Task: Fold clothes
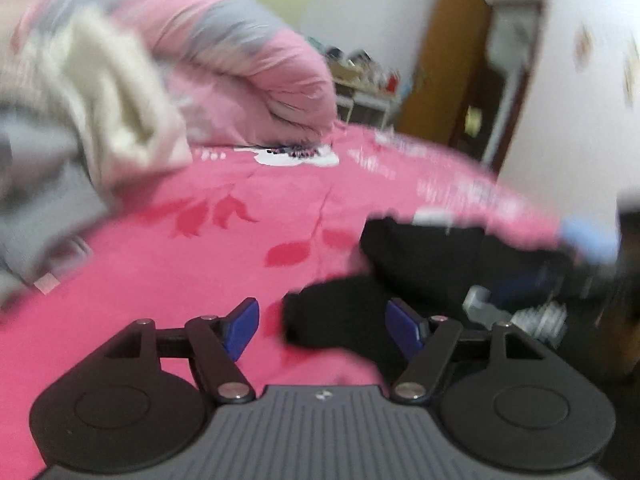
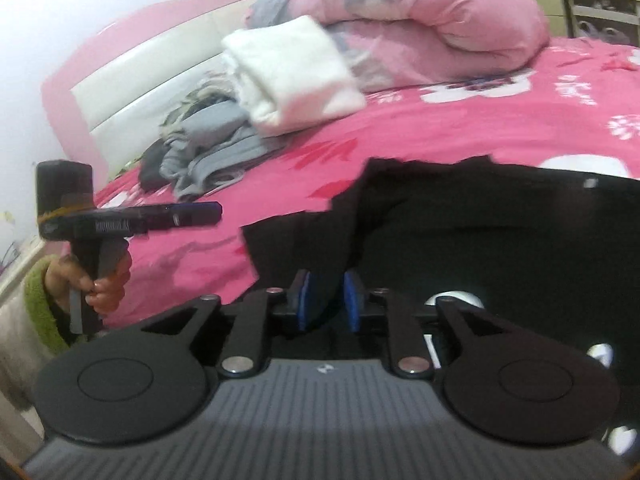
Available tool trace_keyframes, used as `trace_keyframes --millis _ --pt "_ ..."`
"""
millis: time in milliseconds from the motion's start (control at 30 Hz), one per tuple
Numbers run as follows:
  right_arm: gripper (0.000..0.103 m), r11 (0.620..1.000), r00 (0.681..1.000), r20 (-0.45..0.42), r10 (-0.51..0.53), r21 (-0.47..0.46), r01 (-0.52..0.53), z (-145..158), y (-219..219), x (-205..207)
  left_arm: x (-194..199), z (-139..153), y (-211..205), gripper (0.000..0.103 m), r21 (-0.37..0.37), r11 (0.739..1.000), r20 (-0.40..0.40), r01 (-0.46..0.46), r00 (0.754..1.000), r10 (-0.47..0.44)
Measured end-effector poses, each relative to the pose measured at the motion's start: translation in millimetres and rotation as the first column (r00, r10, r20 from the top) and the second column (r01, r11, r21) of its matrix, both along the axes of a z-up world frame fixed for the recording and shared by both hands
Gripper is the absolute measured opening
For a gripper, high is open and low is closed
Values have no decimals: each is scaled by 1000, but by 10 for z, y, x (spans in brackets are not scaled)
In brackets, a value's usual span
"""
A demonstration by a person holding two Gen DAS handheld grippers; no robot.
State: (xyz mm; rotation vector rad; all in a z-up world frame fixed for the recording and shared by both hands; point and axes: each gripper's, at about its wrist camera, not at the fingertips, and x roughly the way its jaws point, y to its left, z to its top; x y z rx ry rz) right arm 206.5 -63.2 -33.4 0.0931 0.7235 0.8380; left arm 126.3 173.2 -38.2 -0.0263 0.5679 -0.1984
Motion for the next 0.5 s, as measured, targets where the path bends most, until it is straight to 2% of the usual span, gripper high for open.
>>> trace_keyframes --millis 33,100,200,367,500 --pt "32 1000 1000 -9 7 -5 -7 -16 64 -22 -42 -33 -84 72 88 996 3 16 1000 -16" --pt "42 1000 999 -42 -22 -16 21 -65 156 -47 -69 -118 -230 72 218 975 5 48 999 -50" --pt "46 996 988 -125 -89 -1 90 -161 211 -20 -59 -257 -426 72 366 925 28 98 993 -116" --pt "46 976 933 -319 -166 79 201 -359 123 106 22 -372 -604 74 497 858 49 130 983 -177" --pt "43 975 920 -358 -158 90 203 -407 143 63 73 -389 -654 77 559 819 68 131 977 -202"
